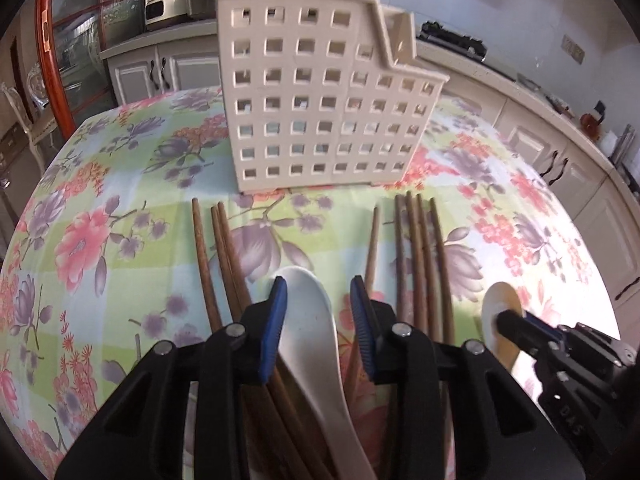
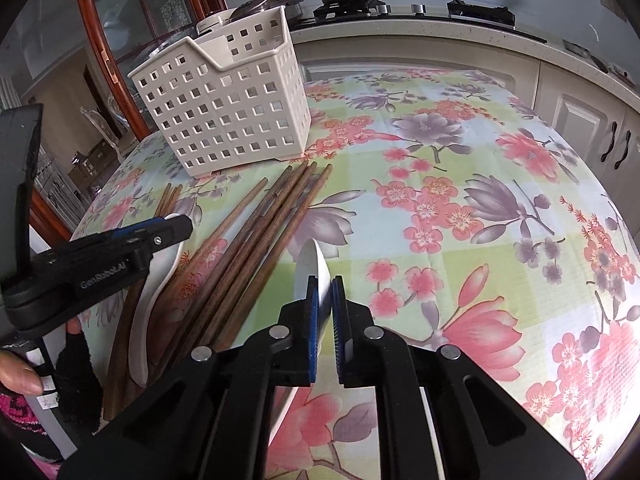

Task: Organize utensils
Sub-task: 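Grasp a white spoon with the left tool while the right tool grasps the other spoon, then lift the held spoons with both tools and carry them over the white caddy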

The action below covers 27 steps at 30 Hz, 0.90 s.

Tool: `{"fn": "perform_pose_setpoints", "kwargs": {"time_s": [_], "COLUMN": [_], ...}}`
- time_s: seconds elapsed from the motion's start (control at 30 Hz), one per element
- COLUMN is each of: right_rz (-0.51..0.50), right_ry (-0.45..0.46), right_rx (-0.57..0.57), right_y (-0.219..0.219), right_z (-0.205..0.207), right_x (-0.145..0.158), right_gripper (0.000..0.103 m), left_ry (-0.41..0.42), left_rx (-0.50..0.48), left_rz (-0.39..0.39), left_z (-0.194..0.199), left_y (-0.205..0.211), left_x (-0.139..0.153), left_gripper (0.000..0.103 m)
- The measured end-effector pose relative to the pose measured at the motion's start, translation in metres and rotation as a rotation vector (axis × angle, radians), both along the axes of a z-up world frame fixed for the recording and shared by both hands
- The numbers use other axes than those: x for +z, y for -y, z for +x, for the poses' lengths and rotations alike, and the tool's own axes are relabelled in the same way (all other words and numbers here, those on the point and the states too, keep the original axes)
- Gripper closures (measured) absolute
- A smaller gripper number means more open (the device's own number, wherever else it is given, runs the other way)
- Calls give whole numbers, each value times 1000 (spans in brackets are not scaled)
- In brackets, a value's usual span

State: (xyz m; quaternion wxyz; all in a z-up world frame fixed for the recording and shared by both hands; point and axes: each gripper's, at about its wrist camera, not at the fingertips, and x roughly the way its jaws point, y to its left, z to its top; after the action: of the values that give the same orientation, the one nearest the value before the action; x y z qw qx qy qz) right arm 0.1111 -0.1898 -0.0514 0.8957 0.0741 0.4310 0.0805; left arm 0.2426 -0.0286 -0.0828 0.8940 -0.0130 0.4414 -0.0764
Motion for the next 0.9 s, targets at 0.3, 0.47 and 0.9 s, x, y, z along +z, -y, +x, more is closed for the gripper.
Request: {"fn": "perform_pose_setpoints", "kwargs": {"time_s": [0.3, 0.47, 0.9], "right_rz": [15, 15, -15], "right_ry": [-17, -19, 25], "right_rx": [-9, -14, 5], "right_y": [3, 3, 1], "right_z": [2, 2, 1], "right_x": [-3, -3, 0], "right_gripper": [91, 91, 94], "left_ry": [21, -23, 4], "left_rx": [40, 3, -58], "left_rz": [-12, 19, 65], "left_z": [0, 9, 1], "left_y": [-15, -7, 7], "left_x": [7, -2, 0], "left_gripper": [68, 67, 95]}}
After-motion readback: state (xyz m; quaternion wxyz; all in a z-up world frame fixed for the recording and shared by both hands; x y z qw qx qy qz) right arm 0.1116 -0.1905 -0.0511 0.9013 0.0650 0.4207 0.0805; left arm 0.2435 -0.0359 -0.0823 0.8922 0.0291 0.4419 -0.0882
